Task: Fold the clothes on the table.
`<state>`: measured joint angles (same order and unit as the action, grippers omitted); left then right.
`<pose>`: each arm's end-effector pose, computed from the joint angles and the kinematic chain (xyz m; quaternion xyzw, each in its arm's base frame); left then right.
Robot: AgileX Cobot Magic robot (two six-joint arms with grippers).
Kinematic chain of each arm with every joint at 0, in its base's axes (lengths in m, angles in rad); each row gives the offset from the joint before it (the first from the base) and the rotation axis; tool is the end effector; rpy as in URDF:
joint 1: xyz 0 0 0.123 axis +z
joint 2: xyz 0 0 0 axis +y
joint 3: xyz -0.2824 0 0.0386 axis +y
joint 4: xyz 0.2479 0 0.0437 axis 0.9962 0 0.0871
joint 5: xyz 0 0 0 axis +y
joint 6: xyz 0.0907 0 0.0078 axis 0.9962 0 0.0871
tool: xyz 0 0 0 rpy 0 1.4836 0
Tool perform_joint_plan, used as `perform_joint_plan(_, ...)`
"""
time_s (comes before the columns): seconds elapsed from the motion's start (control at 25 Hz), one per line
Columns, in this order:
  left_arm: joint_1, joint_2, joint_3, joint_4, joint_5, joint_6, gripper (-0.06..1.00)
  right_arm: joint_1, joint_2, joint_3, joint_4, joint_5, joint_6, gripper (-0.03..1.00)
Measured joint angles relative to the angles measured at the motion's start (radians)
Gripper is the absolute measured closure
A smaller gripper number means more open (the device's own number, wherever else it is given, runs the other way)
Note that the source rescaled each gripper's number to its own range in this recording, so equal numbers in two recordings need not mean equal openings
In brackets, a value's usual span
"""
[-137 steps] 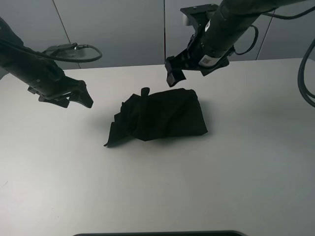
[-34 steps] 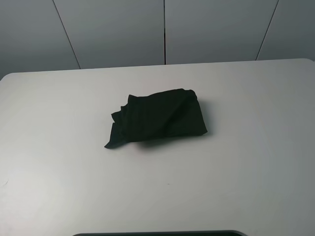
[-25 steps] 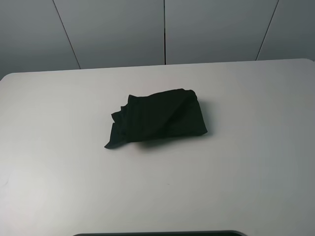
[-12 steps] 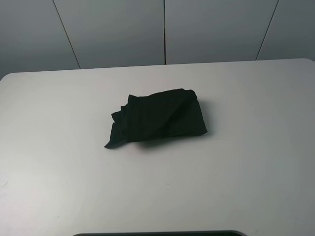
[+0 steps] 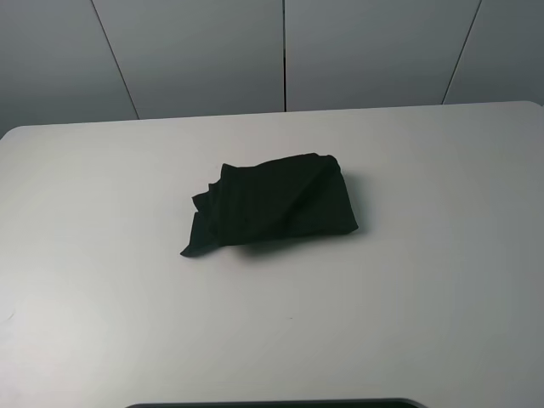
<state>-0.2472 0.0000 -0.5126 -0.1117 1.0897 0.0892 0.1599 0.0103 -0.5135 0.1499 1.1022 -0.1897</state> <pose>-0.0098 -0.0068 0.2787 0.1466 0.8435 -0.0961 0.5077 -0.0089 0.0109 0.2784 -0.1542 0.8467 0.0672 0.5047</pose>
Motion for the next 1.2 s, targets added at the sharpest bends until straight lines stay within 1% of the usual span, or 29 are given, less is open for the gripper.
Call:
perform_joint_plan(0.16,0.033,0.0,0.0,0.0,0.0,0.0,-0.05,-0.186,-0.009,0.0,-0.002,0.0,0.0,-0.03)
perform_joint_plan(0.24,0.045,0.0,0.0,0.0,0.0,0.0,-0.05,-0.234,-0.009,0.0,-0.002,0.0,0.0,-0.03)
perform_joint_plan(1.2,0.047,0.0,0.0,0.006,-0.002,-0.004,-0.05,-0.221,-0.011,0.0,-0.002,-0.002,-0.006,-0.03)
